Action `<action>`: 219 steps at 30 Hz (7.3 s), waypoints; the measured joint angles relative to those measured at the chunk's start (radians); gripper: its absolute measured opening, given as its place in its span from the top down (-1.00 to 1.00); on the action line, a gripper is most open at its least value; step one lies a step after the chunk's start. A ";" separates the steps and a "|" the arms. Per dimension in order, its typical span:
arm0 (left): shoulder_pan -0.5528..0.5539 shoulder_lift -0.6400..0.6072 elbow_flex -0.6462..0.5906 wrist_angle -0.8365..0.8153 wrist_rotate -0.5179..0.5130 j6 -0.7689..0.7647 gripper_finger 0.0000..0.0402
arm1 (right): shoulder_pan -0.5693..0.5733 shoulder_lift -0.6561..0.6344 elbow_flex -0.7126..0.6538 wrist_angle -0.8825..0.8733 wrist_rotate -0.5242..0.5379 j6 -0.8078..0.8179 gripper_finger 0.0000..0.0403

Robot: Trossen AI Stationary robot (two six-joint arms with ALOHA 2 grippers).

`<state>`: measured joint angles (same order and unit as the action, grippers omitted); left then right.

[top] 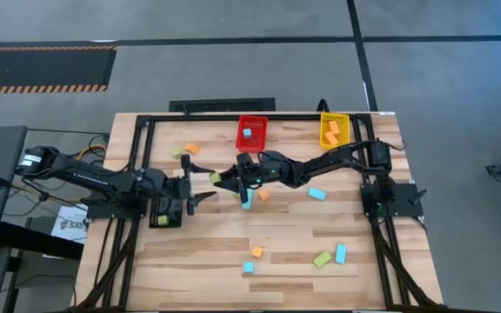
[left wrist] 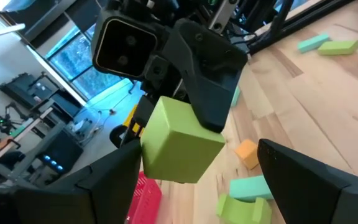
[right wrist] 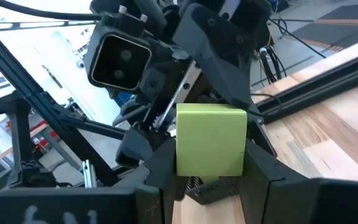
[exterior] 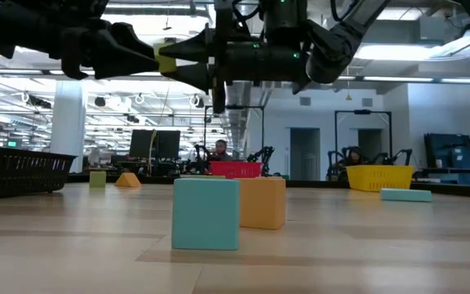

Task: Sort & place blocks by color
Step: Put the green block into the black bin

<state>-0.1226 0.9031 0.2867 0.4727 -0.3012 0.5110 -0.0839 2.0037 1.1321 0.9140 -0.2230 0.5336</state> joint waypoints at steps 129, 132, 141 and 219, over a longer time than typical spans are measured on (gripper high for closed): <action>0.511 0.670 0.650 -1.062 0.529 -0.251 -0.50 | 0.250 -0.478 -0.373 -0.732 0.386 -0.046 -0.26; 0.455 0.701 0.654 -0.983 0.533 -0.305 -0.50 | 0.255 -0.478 -0.373 -0.732 0.389 -0.034 -0.26; 0.297 0.704 0.654 -0.779 0.394 -0.811 -0.50 | 0.254 -0.478 -0.373 -0.734 0.435 -0.042 -0.26; 0.091 0.509 0.362 -0.296 0.328 -0.554 0.50 | 0.212 -0.462 -0.361 -0.473 0.372 -0.432 -0.26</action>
<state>-0.0319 1.4122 0.6491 0.1766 0.0269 -0.0429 0.1286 1.5421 0.7714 0.4407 0.1491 0.1021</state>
